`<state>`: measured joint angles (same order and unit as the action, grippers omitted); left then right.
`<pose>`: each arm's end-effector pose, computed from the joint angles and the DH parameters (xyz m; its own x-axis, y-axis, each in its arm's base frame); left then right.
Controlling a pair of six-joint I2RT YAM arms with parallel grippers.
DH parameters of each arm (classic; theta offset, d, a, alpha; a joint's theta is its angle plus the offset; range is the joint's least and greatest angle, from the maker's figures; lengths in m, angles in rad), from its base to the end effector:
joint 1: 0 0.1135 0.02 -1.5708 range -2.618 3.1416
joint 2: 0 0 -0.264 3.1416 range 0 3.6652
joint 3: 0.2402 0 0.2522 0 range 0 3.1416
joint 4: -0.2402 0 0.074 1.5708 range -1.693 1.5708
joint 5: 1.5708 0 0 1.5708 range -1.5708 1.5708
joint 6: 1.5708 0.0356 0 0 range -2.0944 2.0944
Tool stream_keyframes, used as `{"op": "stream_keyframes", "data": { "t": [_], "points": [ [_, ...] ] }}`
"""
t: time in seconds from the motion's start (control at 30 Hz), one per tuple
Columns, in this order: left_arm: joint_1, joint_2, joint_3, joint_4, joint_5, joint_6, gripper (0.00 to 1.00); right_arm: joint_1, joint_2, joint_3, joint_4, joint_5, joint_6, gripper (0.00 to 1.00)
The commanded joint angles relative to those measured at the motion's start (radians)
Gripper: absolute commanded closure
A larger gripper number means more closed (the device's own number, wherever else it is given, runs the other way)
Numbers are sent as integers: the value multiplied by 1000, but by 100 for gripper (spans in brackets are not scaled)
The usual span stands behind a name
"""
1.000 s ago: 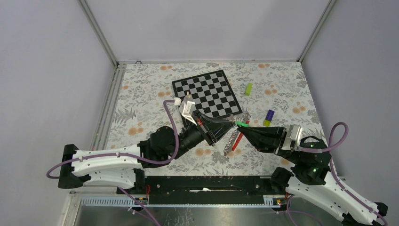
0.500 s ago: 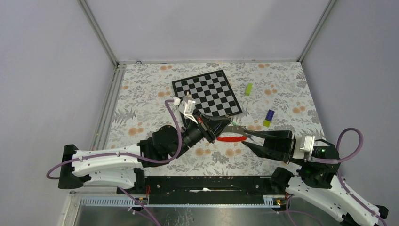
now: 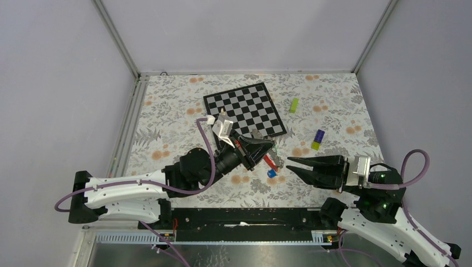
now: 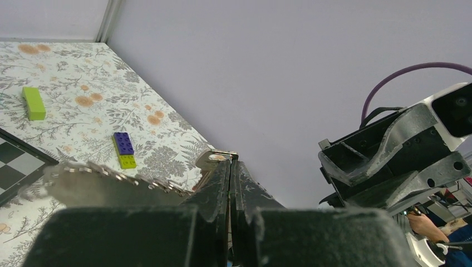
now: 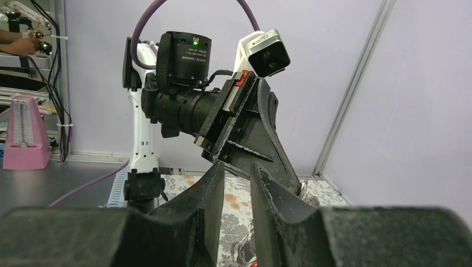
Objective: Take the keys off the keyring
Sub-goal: Remove the key from the keyring.
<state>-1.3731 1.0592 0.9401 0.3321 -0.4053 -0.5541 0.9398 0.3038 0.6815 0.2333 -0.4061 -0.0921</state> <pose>0.0620 -0.2379 0.3967 -0.3990 -0.4701 -0.7873 0.7237 0.3658 -0.5852 0.0247 0.0576 0.3998 0.4228 0.4354 -0.7948 -0.8976 0.3221 -0.3010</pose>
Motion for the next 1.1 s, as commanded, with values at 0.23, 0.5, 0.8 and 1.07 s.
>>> {"op": "stream_keyframes", "data": {
  "t": [0.23, 0.5, 0.8, 1.07],
  "points": [
    [2, -21, 67, 41, 61, 46, 100, 1, 52, 40, -61, -64, 13, 70],
    [2, -22, 75, 33, 85, 64, 100, 1, 56, 21, -90, -34, 8, 67],
    [2, -26, 83, 22, 114, 80, 100, 1, 51, -3, -106, 15, -7, 68],
    [2, -40, 83, 15, 128, 80, 100, 0, 65, -6, -140, 30, -24, 69]
  ]
}}
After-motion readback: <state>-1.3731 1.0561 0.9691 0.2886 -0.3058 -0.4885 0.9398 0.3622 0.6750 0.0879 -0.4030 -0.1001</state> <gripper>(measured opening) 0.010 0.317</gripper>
